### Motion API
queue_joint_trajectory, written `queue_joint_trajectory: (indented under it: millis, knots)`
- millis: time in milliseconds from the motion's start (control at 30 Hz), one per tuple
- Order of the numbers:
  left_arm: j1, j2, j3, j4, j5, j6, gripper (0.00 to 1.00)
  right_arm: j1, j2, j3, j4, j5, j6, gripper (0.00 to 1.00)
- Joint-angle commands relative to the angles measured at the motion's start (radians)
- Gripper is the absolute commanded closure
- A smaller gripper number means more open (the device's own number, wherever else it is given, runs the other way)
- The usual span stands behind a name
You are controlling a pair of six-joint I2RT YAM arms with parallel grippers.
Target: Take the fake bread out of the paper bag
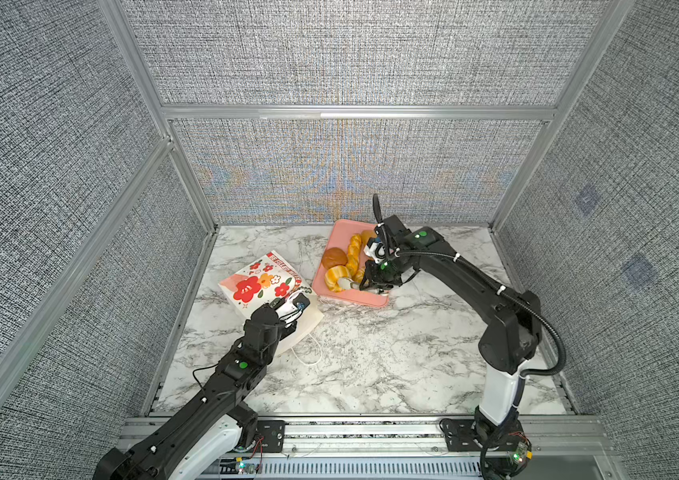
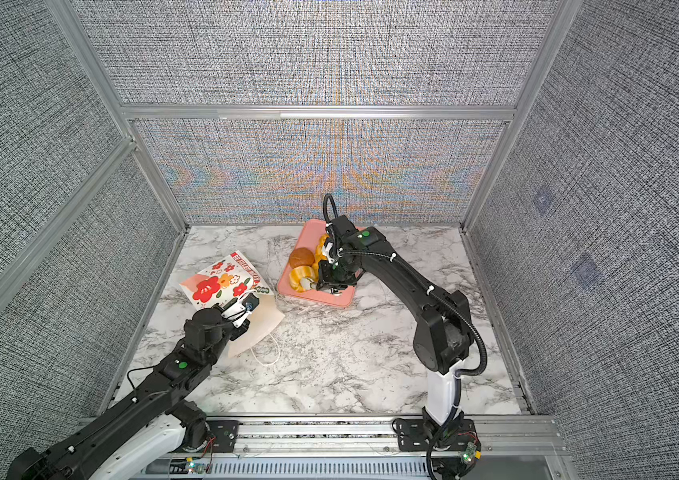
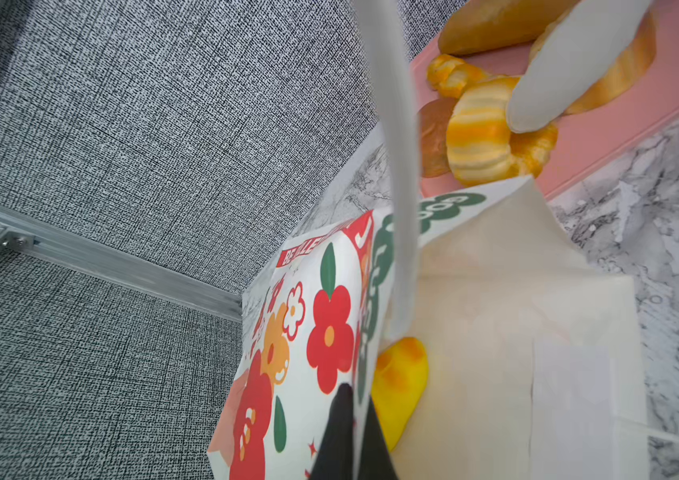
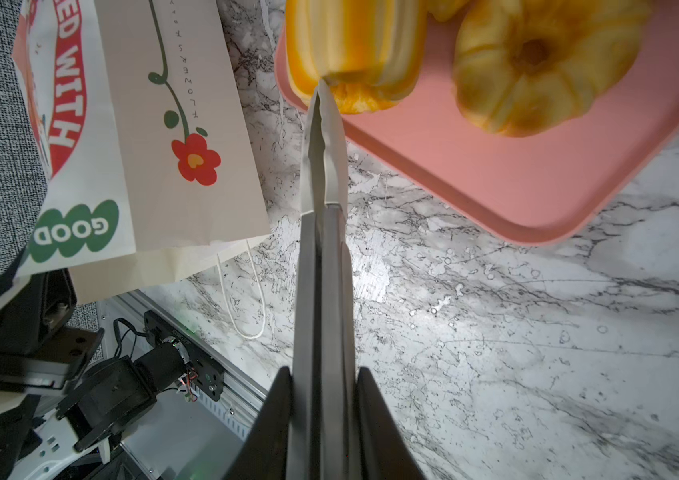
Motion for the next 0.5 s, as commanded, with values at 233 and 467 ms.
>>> queue_joint_trajectory:
  millis: [233,467]
  knots:
    - [0.001,-0.003,-0.004,0.017,0.009,0.029,1.00,-0.030,0.150,0.196,-0.063,-0.023,-0.048,0.98]
    - [0.001,0.004,-0.008,0.022,0.023,0.034,1.00,-0.043,0.195,0.220,-0.041,-0.050,-0.024,0.99]
